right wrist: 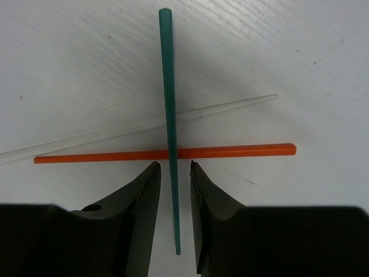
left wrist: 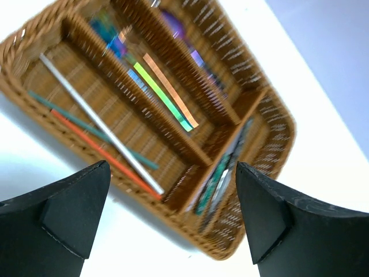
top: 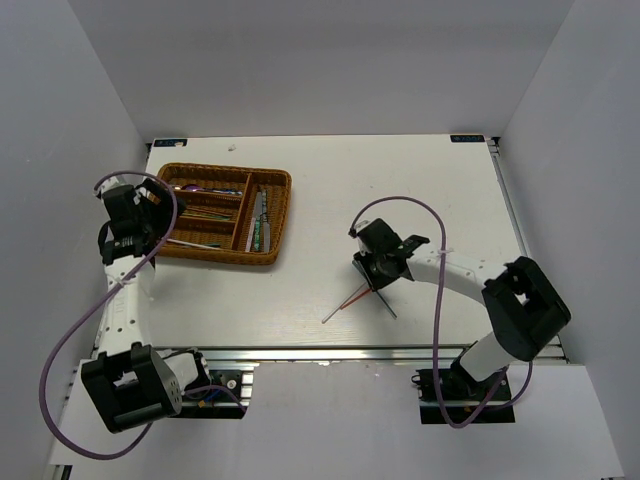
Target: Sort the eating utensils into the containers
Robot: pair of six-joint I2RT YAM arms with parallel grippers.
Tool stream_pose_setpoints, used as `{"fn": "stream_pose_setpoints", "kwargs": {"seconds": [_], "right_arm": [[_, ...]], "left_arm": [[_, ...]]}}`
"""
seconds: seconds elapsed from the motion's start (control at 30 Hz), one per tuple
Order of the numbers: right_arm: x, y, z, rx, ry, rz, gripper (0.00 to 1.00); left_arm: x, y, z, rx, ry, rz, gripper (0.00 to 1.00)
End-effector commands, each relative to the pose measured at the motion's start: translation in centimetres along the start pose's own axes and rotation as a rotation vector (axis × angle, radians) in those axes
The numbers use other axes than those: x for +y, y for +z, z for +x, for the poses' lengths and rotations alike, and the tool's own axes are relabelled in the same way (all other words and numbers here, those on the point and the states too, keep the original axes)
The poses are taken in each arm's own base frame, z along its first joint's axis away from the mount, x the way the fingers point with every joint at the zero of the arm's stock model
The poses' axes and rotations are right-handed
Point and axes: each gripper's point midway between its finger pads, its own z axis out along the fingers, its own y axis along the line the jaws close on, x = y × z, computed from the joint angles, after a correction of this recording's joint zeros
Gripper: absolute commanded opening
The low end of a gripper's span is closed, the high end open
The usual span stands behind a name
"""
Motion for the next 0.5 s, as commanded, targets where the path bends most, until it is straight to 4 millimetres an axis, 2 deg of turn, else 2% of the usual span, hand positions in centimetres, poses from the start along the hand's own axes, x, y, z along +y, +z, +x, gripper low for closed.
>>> {"fn": "stream_pose_setpoints", "kwargs": {"seconds": [0.0, 0.17, 0.47], "right_arm": [[0.1, 0.3, -1.8, -0.041, -0.022, 0.007, 0.32], [0.2, 1.6, -1.1, -0.021, -0.028, -0.001, 0.3], [0.5, 1.7, -2.0, -0.038, -0.032, -0.014, 0.28]], "left_arm": [[1.1, 0.5, 2.6, 0.086, 0.052, -0.014, 0.98], [1.0, 0.7, 2.9, 0.098, 0.054, -0.001, 0.98], [0.8, 0.7, 3.4, 0.112, 0.053, 0.017, 0.98]]}}
